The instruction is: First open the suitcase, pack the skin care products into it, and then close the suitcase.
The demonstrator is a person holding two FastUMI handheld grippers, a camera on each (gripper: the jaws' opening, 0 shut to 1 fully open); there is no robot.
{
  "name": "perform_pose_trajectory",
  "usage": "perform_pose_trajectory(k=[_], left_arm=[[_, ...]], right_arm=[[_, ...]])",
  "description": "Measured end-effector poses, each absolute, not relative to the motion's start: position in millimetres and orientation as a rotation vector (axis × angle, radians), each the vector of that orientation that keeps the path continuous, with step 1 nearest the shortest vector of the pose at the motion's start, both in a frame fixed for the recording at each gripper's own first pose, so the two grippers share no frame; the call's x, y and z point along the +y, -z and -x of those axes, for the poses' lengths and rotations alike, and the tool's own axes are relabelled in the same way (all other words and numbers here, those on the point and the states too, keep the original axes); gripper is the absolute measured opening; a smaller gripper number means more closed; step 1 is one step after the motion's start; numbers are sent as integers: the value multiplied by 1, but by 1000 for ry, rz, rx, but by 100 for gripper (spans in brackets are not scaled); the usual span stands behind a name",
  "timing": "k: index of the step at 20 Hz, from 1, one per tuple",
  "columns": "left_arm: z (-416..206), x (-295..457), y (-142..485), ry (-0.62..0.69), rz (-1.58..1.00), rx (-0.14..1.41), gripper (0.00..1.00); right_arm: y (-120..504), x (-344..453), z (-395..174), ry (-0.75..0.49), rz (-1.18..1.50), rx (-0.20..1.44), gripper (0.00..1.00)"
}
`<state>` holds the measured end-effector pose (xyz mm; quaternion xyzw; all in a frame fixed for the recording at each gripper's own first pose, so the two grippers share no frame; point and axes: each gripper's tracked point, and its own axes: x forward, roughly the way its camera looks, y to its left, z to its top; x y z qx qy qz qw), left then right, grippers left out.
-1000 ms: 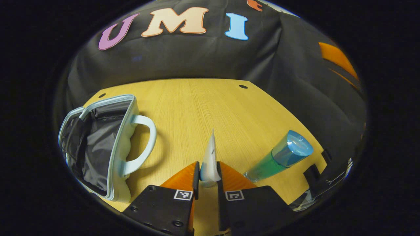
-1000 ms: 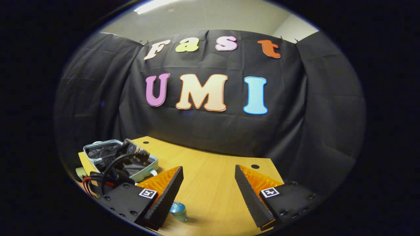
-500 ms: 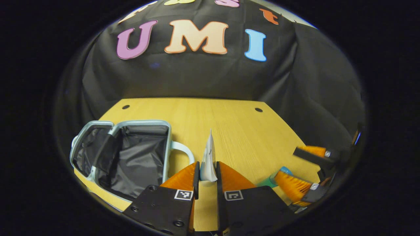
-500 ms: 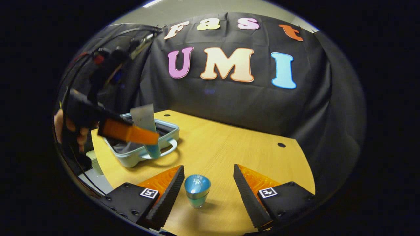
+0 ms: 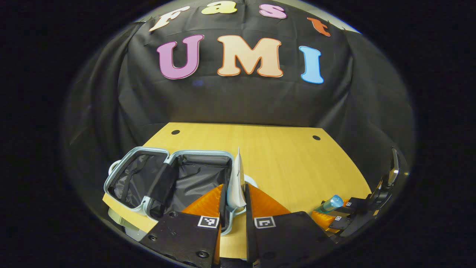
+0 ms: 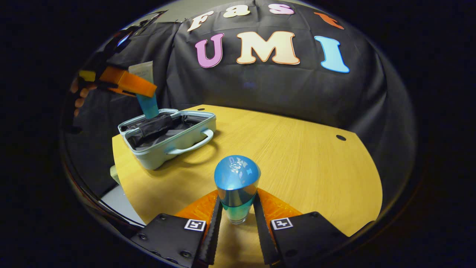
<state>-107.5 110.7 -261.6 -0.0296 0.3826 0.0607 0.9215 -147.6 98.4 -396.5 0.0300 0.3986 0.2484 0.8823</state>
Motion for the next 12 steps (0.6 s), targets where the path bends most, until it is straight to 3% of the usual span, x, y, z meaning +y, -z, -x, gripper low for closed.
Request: perform_pose_trajectory(k=[5, 12], left_arm=[[133, 164, 297, -183, 34, 957, 20], [155, 214, 370, -170, 44, 1215, 20]], right_arm=[[385, 110, 145, -509, -128, 928, 48], [334, 149, 141, -492, -227, 973, 46]])
